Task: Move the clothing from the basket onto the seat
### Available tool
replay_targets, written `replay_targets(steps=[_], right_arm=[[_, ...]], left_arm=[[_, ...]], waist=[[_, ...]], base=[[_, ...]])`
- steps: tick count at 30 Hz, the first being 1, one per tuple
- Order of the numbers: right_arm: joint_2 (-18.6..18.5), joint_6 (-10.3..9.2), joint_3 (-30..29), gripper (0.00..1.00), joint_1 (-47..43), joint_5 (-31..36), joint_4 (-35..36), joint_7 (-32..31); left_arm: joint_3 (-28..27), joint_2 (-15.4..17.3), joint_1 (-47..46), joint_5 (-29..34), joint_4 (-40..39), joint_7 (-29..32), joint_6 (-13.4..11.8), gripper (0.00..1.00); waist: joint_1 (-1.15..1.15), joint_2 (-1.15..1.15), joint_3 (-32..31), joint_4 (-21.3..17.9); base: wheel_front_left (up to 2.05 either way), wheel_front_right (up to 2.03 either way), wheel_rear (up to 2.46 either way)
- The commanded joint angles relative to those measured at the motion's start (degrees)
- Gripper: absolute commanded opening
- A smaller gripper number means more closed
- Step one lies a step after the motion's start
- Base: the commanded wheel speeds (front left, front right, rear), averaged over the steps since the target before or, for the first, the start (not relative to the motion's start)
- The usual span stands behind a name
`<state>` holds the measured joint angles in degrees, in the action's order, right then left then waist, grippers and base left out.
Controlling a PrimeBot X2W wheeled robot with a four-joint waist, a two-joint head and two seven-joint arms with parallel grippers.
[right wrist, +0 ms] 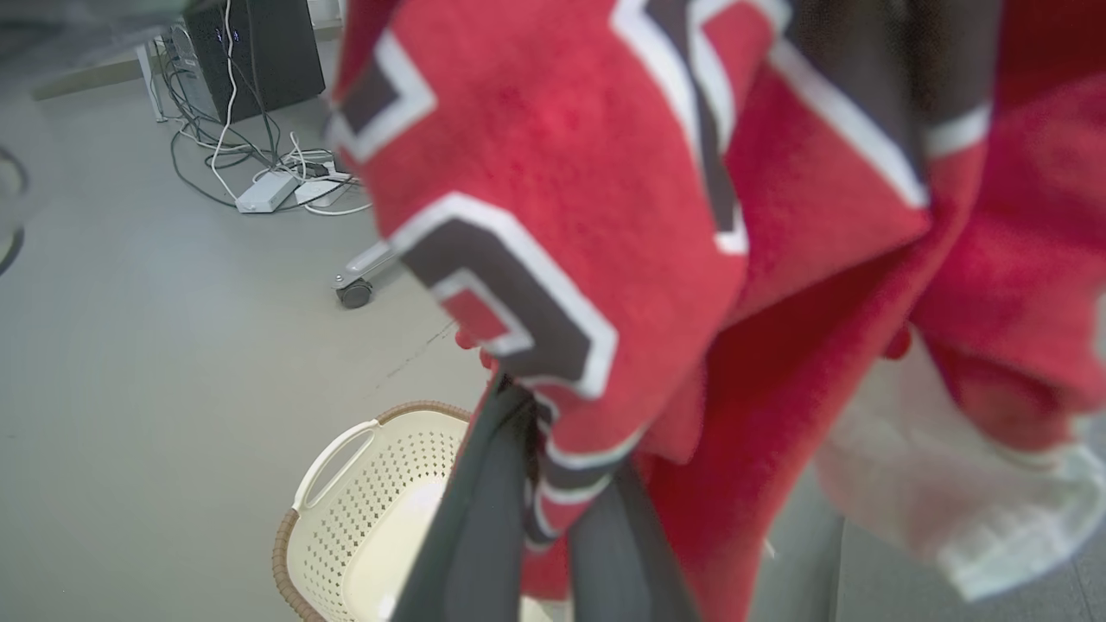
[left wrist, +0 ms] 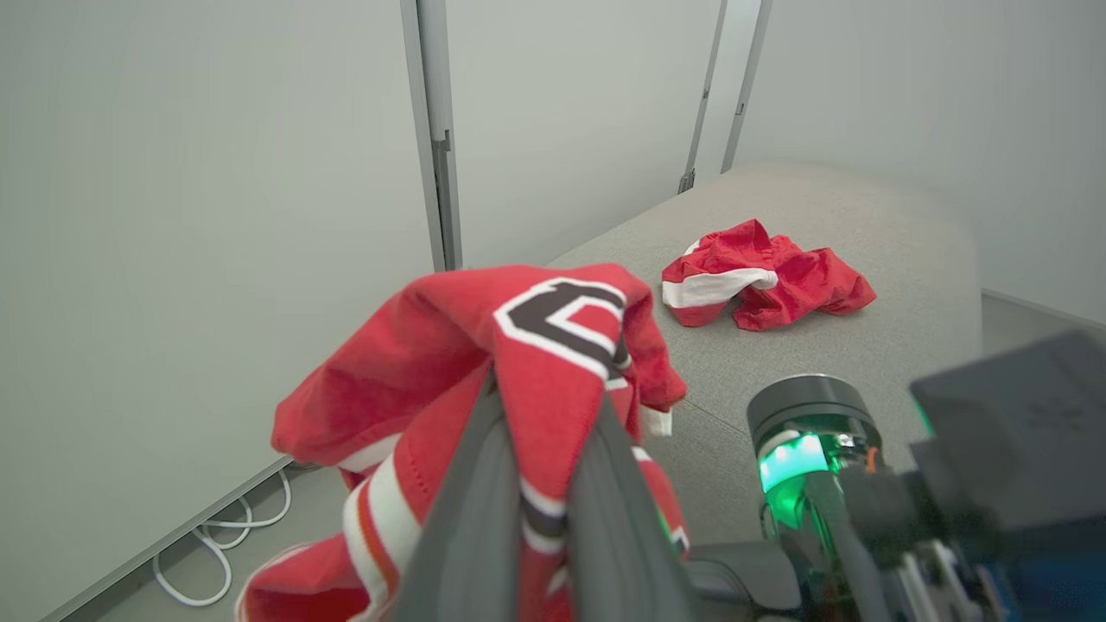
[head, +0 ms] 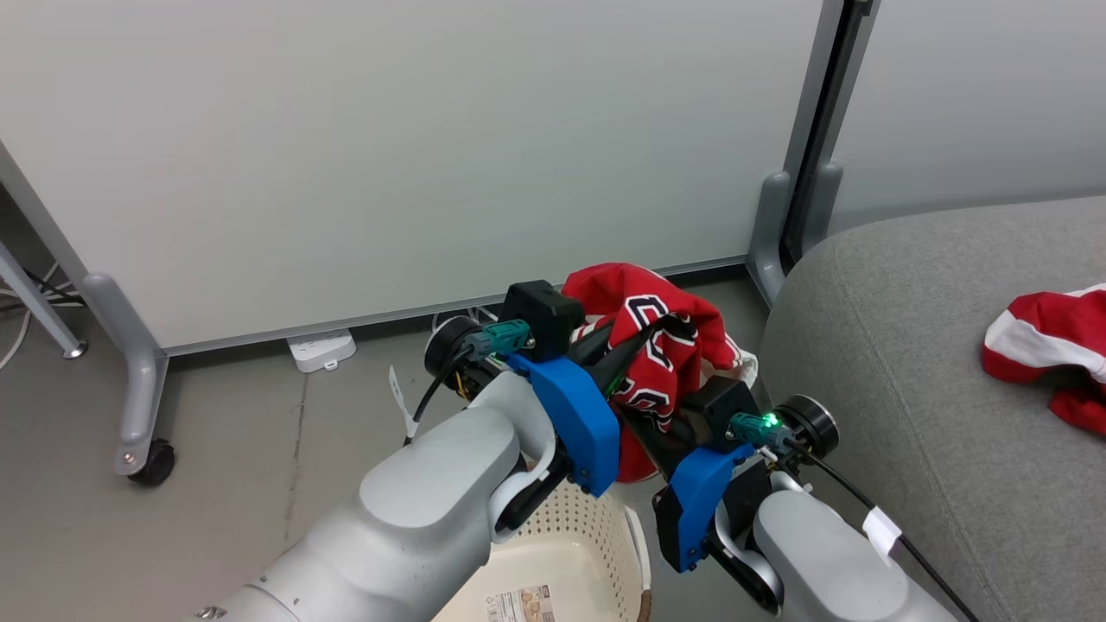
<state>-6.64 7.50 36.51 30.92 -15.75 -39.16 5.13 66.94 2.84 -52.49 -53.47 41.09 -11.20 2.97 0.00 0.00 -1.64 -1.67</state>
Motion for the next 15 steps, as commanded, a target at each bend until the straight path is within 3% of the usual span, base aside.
replay_targets(steps=[1,15], right_arm=[[0.15,-0.02,0.46,0.0,1.16,-0.46,-0.83,0.63],[0.18,-0.02,2.24,0.0,2.48,-1.77,-4.04,2.5]], left_arm=[[0.32,0.1,-1.02,-0.48,0.41,-0.68,-0.26,0.0],[2.48,0.09,-2.01,-2.84,1.96,-1.92,-0.42,0.0]], waist=[[0.0,0.0,0.02,-0.22],[0.0,0.0,0.02,-0.73]], base=[[0.0,0.0,0.0],[0.0,0.0,0.0]])
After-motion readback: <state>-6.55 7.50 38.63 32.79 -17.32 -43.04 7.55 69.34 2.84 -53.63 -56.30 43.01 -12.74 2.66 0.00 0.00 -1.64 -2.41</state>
